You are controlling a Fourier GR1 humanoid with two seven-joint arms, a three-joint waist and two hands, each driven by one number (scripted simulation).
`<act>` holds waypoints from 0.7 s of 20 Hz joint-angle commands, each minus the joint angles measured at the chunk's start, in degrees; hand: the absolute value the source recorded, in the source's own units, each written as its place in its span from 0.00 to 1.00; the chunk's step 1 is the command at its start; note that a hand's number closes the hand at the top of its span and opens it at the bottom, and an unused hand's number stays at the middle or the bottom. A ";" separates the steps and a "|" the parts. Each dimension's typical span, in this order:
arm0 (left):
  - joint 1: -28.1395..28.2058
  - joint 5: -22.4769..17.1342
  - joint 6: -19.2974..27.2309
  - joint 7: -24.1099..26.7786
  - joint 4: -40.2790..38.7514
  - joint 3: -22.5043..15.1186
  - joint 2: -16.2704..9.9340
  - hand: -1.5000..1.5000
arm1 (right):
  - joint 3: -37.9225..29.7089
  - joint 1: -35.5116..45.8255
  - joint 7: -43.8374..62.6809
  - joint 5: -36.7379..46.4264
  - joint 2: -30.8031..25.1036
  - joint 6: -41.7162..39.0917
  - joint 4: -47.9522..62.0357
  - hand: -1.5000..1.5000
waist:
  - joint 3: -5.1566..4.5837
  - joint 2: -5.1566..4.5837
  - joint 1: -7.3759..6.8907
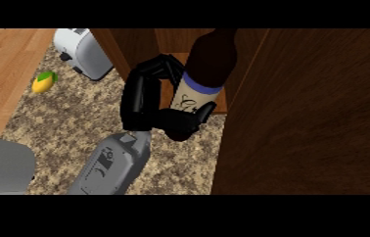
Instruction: Pick up the wine, place it into the cabinet and close the cabinet
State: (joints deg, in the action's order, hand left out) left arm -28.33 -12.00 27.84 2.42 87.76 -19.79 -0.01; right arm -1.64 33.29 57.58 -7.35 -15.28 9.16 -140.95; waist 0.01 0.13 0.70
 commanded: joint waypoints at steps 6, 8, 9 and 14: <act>-13.16 -1.07 6.46 0.15 -11.95 1.07 0.01 1.00 | 0.38 -1.26 1.49 -3.56 0.53 -0.78 -3.91 0.00 | -0.02 -0.10 0.22; -12.37 2.51 5.32 2.81 -14.30 0.44 0.01 1.00 | -2.25 0.68 4.05 -5.98 -0.89 -0.85 -4.75 0.00 | -0.01 -0.02 0.36; -12.65 3.51 4.17 3.73 -16.40 2.51 0.01 1.00 | -5.37 0.88 3.47 -8.02 -1.70 -1.46 -4.23 0.00 | 0.01 -0.07 0.33; -8.60 3.57 0.17 9.43 -18.46 2.79 -0.45 1.00 | -5.77 -2.90 -0.58 -7.95 -0.45 -3.33 -2.21 0.00 | 0.00 -0.12 -0.29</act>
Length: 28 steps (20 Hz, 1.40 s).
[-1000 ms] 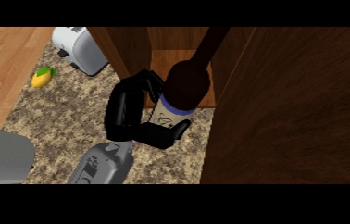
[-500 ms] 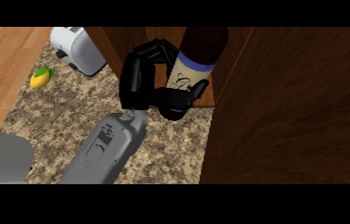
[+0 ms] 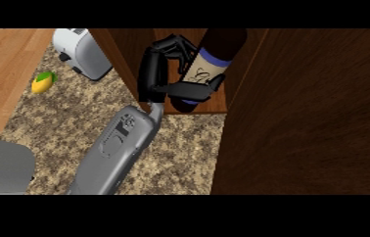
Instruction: Pick up the wine, place it into the cabinet and close the cabinet
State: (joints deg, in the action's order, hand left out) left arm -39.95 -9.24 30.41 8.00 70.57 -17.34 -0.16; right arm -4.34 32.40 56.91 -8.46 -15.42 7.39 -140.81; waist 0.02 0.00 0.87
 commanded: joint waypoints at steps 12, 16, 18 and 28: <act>-1.03 -7.01 3.40 16.16 -17.58 -3.59 0.16 1.00 | 0.25 -0.97 1.80 -4.13 1.14 -0.26 -4.18 0.00 | -0.05 -0.17 0.83; -1.71 -9.93 -0.12 16.52 -20.27 -3.60 0.16 1.00 | 1.06 0.19 -2.71 -3.68 1.57 -1.91 1.84 0.00 | -0.04 -0.16 0.07; -2.08 -11.60 0.25 18.90 -23.08 -3.26 0.16 1.00 | -1.36 -1.32 -0.85 -6.60 0.93 -2.26 -1.59 0.00 | -0.03 -0.17 0.44; -6.47 -15.82 4.85 24.70 -35.36 -8.55 0.16 1.00 | 2.32 -0.34 -2.41 -3.21 3.48 -1.52 -0.03 0.00 | -0.07 -0.35 1.10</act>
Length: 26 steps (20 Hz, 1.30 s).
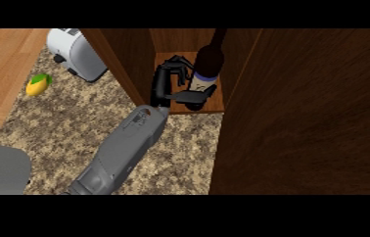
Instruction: Pick up the wine, place it into the cabinet and close the cabinet
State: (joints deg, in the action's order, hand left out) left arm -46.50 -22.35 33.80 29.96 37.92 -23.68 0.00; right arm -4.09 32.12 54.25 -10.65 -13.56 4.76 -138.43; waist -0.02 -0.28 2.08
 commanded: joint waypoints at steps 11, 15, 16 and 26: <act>-6.02 -9.42 -6.02 10.93 -13.72 6.88 0.00 1.00 | -0.60 0.01 2.14 -3.49 0.30 0.74 -3.86 0.00 | -0.03 -0.19 0.19; -8.76 -11.40 -7.40 11.67 -18.35 9.36 0.00 1.00 | -0.73 2.07 2.32 -3.95 -0.14 0.48 -2.44 0.00 | -0.04 -0.24 0.27; -5.92 -14.28 -4.44 14.34 -17.75 6.83 0.00 1.00 | -1.42 3.70 1.50 -4.95 0.33 0.77 -1.02 0.00 | -0.07 -0.60 1.94; -16.49 -10.42 -3.98 13.77 -28.88 11.62 0.00 1.00 | 1.61 3.01 0.43 -1.08 1.64 1.69 -0.78 0.00 | -0.05 -0.81 1.14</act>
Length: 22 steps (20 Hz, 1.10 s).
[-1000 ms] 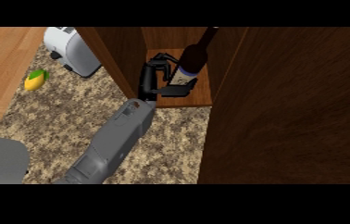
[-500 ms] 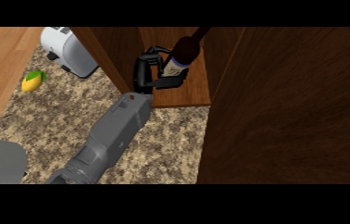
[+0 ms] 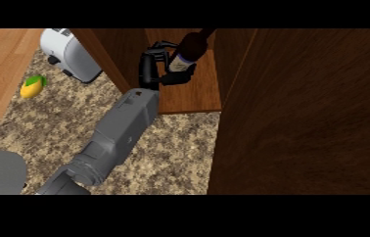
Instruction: Pick up the wine, place it into the cabinet and close the cabinet
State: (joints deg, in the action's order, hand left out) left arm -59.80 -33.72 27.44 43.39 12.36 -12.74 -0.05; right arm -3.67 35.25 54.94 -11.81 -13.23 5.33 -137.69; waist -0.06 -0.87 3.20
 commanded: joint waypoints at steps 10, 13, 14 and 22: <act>-6.28 2.94 4.79 -2.70 -9.04 0.58 -2.86 1.00 | 1.85 -1.30 -0.90 -1.19 1.60 0.00 -3.20 0.00 | -0.02 -0.78 1.57; -6.63 3.08 7.51 -3.01 -10.07 0.72 -0.72 1.00 | 2.22 -0.31 -1.26 -0.76 2.12 0.32 -0.96 0.00 | -0.04 -1.08 1.99; -5.07 3.43 5.40 -2.08 -10.16 0.52 -2.91 1.00 | 2.00 -0.88 -1.09 -1.27 1.43 -0.51 -2.17 0.00 | -0.03 -0.86 1.52; -3.04 -0.01 1.80 -1.74 -8.62 4.43 -2.13 1.00 | 1.16 -1.20 -2.05 -3.25 1.32 -1.83 -1.03 0.00 | -0.07 -1.43 2.30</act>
State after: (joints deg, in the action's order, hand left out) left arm -65.28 -31.30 31.75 40.05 2.88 -10.98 -1.65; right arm -1.73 35.01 52.37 -12.23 -11.59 4.35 -137.20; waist 0.02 -1.92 5.40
